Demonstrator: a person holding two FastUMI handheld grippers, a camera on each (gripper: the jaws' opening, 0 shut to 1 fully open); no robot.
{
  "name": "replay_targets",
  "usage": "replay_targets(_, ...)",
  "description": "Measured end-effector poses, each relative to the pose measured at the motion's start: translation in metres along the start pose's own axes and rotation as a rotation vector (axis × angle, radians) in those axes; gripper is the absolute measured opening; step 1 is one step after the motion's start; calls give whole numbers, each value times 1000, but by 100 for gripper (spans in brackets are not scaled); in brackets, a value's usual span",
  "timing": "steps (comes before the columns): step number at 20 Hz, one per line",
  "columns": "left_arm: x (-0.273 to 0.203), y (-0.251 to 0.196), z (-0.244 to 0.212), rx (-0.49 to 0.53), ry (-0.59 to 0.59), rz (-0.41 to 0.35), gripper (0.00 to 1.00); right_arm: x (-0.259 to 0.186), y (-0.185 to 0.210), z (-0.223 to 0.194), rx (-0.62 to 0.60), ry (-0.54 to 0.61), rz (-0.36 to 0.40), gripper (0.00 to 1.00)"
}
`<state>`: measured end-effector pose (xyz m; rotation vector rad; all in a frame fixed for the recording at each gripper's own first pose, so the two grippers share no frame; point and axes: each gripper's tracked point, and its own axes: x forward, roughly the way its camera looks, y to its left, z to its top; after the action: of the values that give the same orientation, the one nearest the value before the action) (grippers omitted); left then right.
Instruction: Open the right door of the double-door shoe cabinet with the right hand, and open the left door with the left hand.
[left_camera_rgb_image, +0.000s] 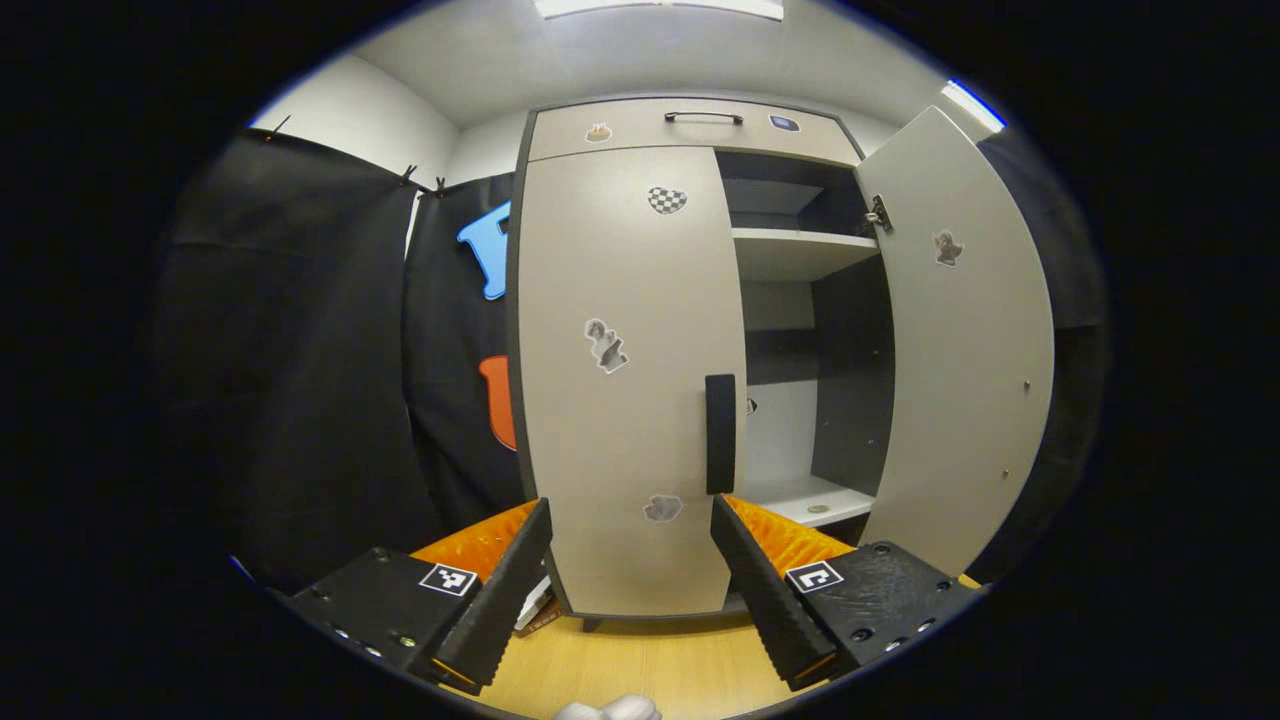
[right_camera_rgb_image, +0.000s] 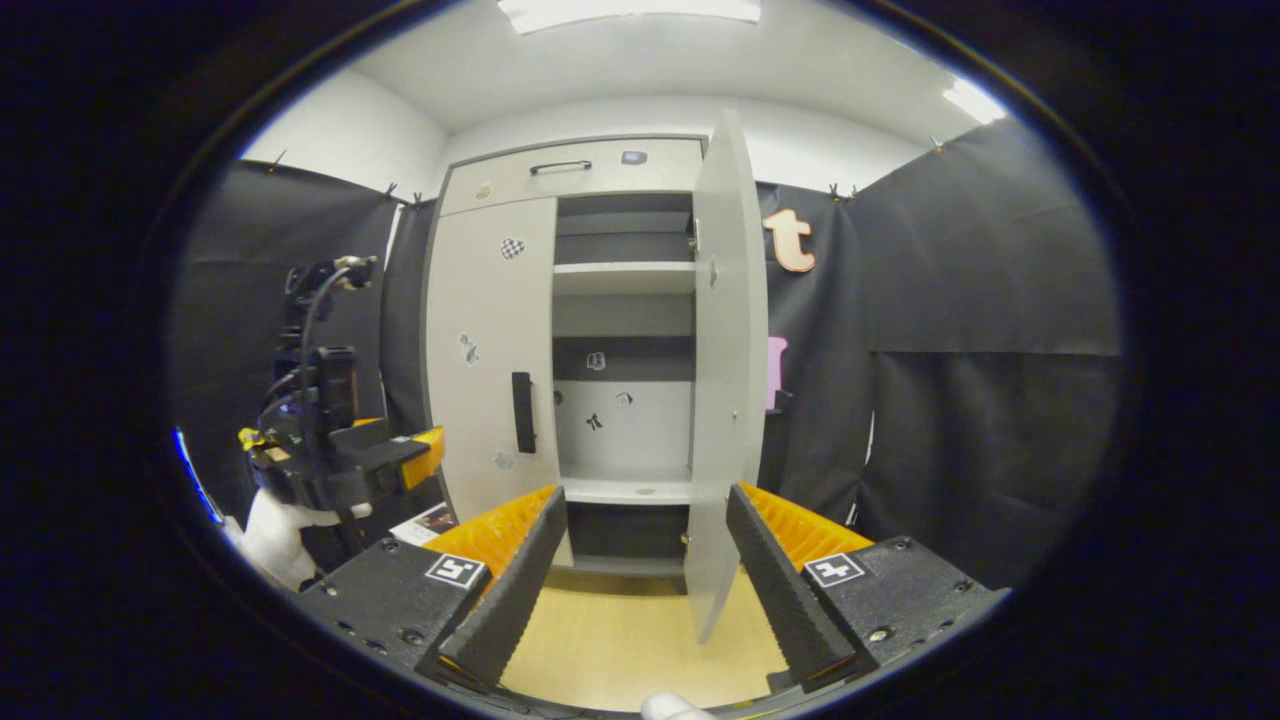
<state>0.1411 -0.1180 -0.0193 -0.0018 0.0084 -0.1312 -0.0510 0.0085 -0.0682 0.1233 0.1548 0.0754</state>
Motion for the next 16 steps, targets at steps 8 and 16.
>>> replay_targets(8,102,-52,-6,-17,18,-36,96,17,-11,9,-27,-10,-21,99)
replay_targets(16,159,-59,-16,-45,56,-39,96,39,-18,6,-58,13,-45,98)
